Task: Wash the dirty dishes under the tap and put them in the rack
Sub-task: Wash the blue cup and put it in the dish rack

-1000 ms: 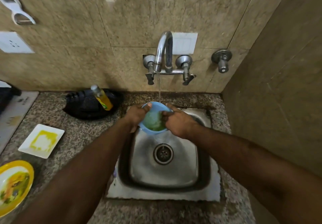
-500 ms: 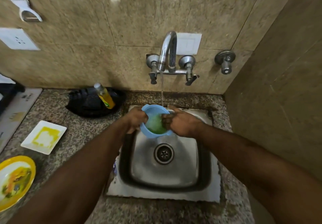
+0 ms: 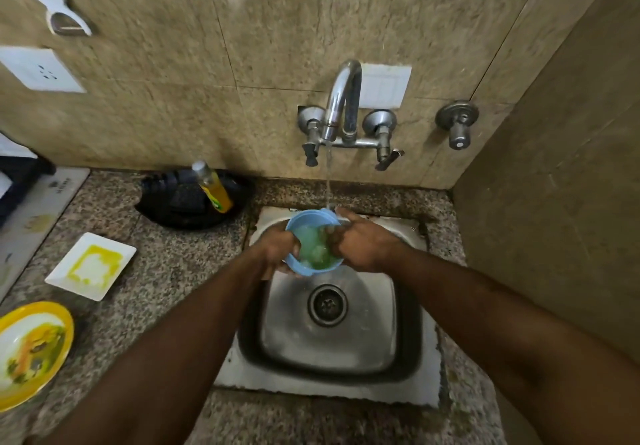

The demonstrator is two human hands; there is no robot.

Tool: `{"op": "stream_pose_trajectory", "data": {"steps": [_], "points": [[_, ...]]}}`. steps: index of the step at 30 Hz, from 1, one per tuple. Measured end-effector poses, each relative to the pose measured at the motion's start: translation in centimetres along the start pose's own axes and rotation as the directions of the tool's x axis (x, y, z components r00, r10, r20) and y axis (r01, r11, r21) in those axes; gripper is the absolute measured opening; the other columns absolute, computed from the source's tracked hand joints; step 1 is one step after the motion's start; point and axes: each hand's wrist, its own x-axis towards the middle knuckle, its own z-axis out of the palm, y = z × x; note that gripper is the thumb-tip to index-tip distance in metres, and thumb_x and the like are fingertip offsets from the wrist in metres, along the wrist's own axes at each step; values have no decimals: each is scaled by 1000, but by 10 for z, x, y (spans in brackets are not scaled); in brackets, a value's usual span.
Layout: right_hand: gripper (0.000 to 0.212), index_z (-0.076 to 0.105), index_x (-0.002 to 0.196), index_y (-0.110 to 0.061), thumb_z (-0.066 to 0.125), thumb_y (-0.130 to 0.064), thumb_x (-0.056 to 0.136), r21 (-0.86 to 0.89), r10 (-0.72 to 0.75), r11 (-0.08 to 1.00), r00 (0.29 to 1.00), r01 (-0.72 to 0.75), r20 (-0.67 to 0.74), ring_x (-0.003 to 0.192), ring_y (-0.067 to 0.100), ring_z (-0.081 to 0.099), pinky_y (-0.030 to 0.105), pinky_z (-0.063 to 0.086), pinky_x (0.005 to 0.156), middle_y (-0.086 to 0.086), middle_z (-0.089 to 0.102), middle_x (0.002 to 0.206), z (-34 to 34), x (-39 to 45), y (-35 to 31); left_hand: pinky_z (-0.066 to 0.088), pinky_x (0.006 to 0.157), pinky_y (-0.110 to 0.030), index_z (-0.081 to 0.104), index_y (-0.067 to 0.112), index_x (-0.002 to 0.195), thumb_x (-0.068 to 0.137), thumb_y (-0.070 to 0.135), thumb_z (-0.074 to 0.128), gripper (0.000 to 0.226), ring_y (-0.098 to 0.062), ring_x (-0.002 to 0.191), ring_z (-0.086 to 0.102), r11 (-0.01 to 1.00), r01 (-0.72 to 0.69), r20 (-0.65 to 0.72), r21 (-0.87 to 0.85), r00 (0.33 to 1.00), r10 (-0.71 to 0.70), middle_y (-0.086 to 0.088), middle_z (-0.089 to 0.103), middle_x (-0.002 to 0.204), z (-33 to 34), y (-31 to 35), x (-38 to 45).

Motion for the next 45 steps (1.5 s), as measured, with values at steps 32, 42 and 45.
{"op": "stream_pose_trajectory", "data": {"steps": [32,42,45], "points": [[30,73,117,-20,61,-21,90,-151,68,987,988,-47,138,143,20,43,68,15,119,-1,70,125,11,-2,12,61,81,-61,69,24,103,73,-4,56,44,-40,87,70,997,-23,-61,-69,998,19,-17,72,107,7,10,2],[23,75,105,-21,61,-19,87,-88,101,992,989,-91,107,125,29,59,63,16,120,4,71,115,15,-7,6,49,41,-22,67,6,110,80,-22,51,44,-16,59,65,990,-124,-160,-73,981,112,-9,66,81,24,-1,-4],[28,74,112,-22,55,-21,91,-116,185,979,970,-167,159,132,22,53,61,18,119,4,68,125,11,0,7,62,64,-40,68,7,116,92,1,60,26,-31,79,71,984,-118,-183,-134,979,93,-17,73,100,22,-7,16]]}}
